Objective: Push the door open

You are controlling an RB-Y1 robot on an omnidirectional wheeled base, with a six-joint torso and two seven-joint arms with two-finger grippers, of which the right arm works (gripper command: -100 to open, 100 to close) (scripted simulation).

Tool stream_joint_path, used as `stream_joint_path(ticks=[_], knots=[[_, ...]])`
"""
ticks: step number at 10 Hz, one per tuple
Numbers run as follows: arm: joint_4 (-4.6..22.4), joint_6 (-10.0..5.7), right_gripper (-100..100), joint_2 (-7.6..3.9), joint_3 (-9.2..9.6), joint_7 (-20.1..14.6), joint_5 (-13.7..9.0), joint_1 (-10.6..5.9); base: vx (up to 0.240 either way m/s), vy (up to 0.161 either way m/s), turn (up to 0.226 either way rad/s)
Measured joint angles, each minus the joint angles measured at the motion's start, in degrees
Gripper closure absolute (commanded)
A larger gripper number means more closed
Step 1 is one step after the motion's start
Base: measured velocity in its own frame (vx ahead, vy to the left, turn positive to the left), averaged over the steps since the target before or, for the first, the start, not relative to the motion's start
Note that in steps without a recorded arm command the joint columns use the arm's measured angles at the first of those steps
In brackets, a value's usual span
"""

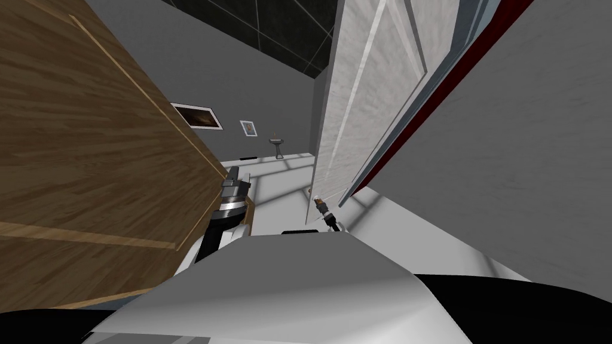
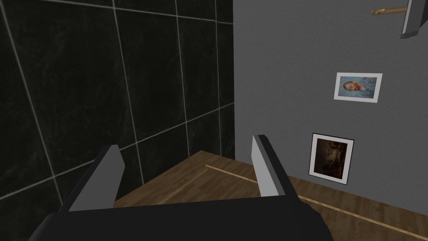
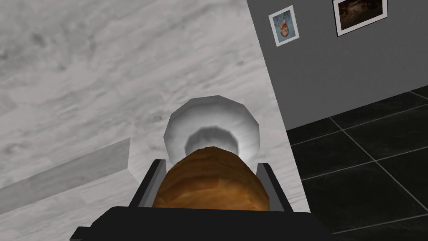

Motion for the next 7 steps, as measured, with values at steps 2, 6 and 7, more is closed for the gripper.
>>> stream_joint_path(ticks=[2, 6, 7], knots=[[0.2, 0.1, 100, 0.14, 0.36, -2.7, -0.7, -0.18, 0.037, 0.016, -0.021], [0.4, 0.45, 100, 0.23, 1.16, -8.2, -2.4, -0.58, 0.039, 0.021, -0.033], [1.0, 0.33, 100, 0.31, 1.33, -9.7, -2.9, -0.97, 0.032, 0.012, -0.012]])
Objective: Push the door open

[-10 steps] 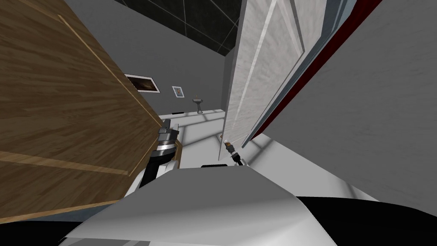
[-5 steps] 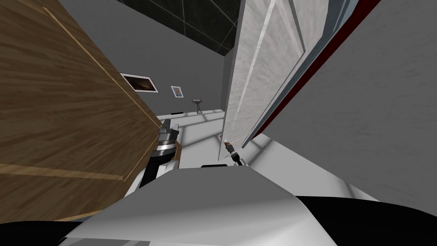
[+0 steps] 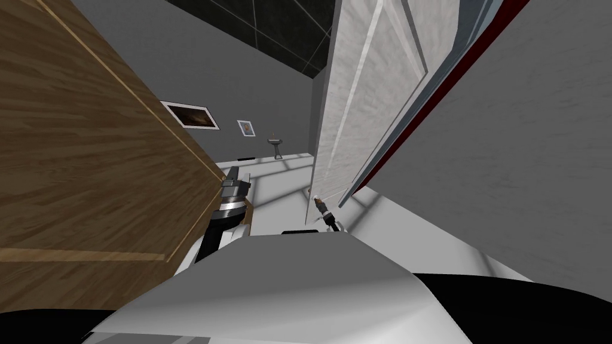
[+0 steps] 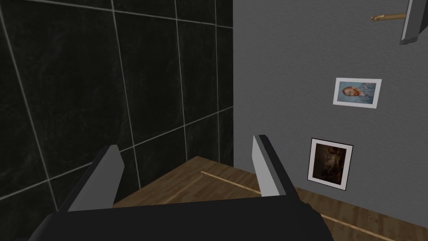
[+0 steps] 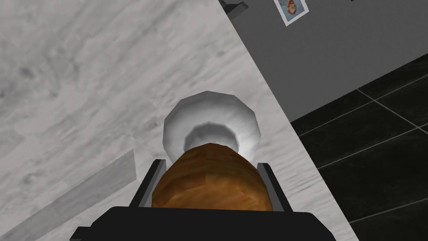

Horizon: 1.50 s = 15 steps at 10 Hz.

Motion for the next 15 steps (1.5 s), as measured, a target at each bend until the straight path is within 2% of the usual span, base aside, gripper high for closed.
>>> stream_joint_path(ticks=[15], knots=[[2.1, 1.09, 100, 0.75, 3.46, -20.9, -7.7, -2.14, 0.046, 0.022, -0.036]])
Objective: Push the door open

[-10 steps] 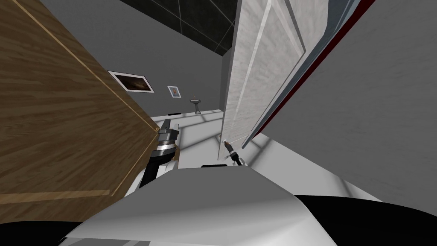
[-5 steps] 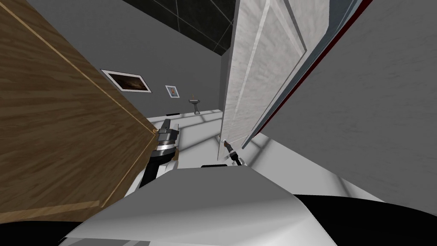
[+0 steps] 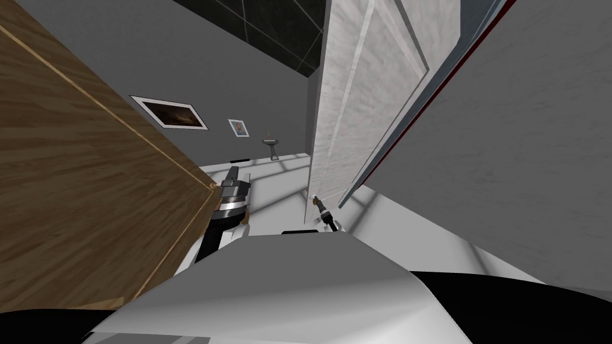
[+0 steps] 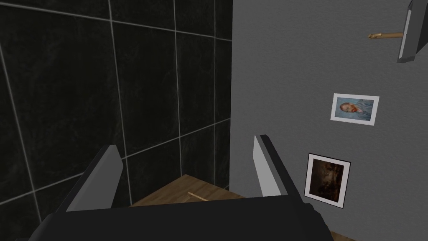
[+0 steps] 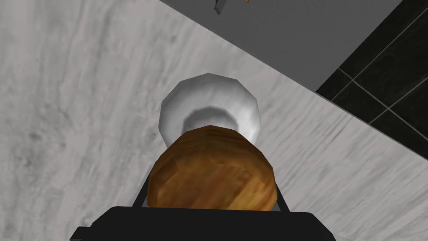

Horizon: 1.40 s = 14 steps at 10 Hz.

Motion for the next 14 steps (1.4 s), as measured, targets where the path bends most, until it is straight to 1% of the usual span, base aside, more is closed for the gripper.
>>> stream_joint_path(ticks=[3, 5, 6, 8, 10, 11, 12, 14], knots=[[0.5, 0.11, 100, 0.09, 0.54, -4.0, -1.4, -0.55, 0.048, 0.023, -0.033], [0.8, 0.58, 100, 0.22, 1.3, -7.3, -2.9, -0.81, 0.061, 0.031, -0.044], [1.2, 0.48, 100, 0.3, 1.41, -8.6, -3.4, -1.16, 0.046, 0.027, -0.047], [1.2, 0.67, 100, 0.41, 1.84, -11.3, -4.4, -1.27, 0.042, 0.021, -0.035], [2.7, 0.48, 100, 0.64, 2.41, -14.3, -6.0, -2.15, 0.048, 0.036, -0.048], [2.4, 0.76, 100, 0.55, 2.64, -15.7, -6.4, -2.01, 0.044, 0.024, -0.041], [3.2, 0.66, 100, 0.68, 2.85, -17.2, -7.1, -2.57, 0.042, 0.02, -0.019], [1.6, 1.56, 100, 0.56, 3.55, -20.1, -7.9, -1.68, 0.059, 0.03, -0.063]])
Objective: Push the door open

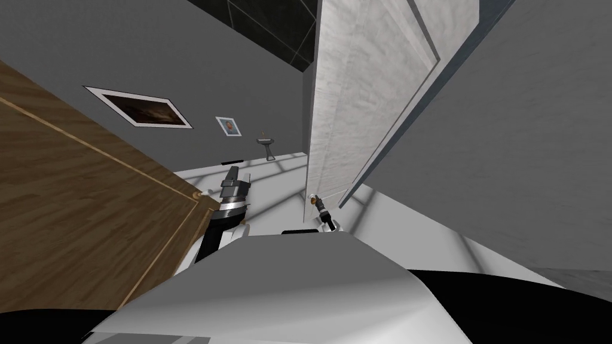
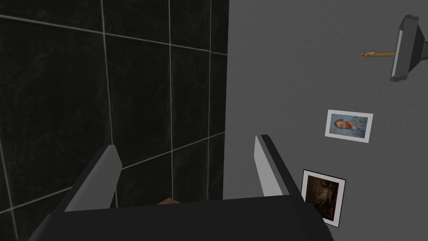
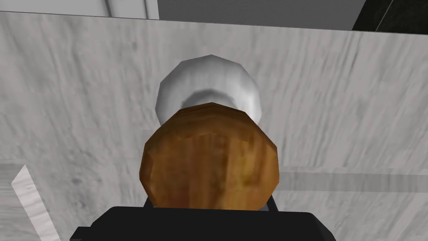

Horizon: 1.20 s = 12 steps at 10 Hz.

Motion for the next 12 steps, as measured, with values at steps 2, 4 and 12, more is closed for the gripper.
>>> stream_joint_path(ticks=[2, 4, 12], knots=[[0.6, 0.33, 100, 0.26, 0.53, -3.0, -1.3, -0.51, 0.04, 0.029, -0.031], [0.6, 0.63, 100, 0.32, 0.98, -5.6, -2.4, -0.65, 0.037, 0.023, -0.032], [3.5, 0.73, 100, 1.07, 2.8, -16.5, -7.0, -2.65, 0.044, 0.028, -0.037]])
